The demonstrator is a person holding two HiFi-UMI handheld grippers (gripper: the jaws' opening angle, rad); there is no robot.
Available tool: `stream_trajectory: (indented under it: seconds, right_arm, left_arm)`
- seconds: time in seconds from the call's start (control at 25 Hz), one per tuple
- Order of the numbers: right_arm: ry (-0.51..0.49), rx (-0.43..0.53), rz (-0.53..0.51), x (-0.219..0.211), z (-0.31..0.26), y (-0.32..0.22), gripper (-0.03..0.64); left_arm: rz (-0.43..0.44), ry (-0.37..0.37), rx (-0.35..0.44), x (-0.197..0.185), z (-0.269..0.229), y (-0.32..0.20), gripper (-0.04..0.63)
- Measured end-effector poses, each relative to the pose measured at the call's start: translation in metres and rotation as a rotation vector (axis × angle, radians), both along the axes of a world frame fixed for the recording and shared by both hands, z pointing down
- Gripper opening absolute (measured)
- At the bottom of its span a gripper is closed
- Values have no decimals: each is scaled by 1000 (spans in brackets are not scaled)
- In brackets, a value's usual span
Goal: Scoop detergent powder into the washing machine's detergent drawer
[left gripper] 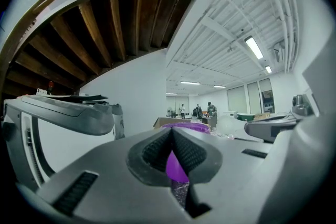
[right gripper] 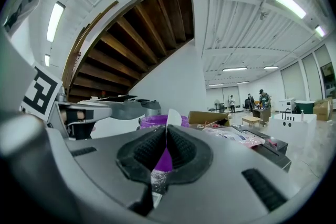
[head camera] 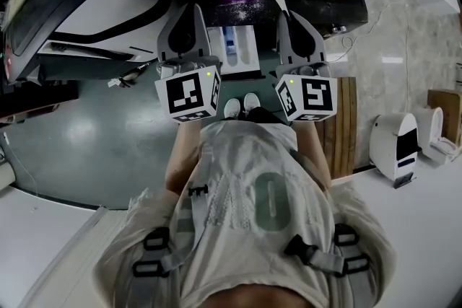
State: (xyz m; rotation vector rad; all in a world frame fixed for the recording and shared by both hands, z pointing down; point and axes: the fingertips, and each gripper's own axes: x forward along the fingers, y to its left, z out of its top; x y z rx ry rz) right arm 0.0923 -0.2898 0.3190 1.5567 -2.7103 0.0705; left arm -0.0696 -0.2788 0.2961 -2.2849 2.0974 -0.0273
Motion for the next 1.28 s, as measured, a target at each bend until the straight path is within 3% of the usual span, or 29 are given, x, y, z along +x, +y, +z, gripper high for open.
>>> stream_trajectory:
  seconds: [0.52, 1.0, 1.28]
  right_arm:
    - [32, 29, -27, -4, -59, -65, 11]
    - [27, -9, -44, -8, -56, -73, 11]
    - [108, -82, -132, -24, -58, -89, 11]
  left_arm:
    - [-44, -4, -13, -14, -45, -55, 21]
    - [-30, -32, -16, -9, -55, -65, 21]
    - [-51, -51, -6, -19, -62, -65, 21]
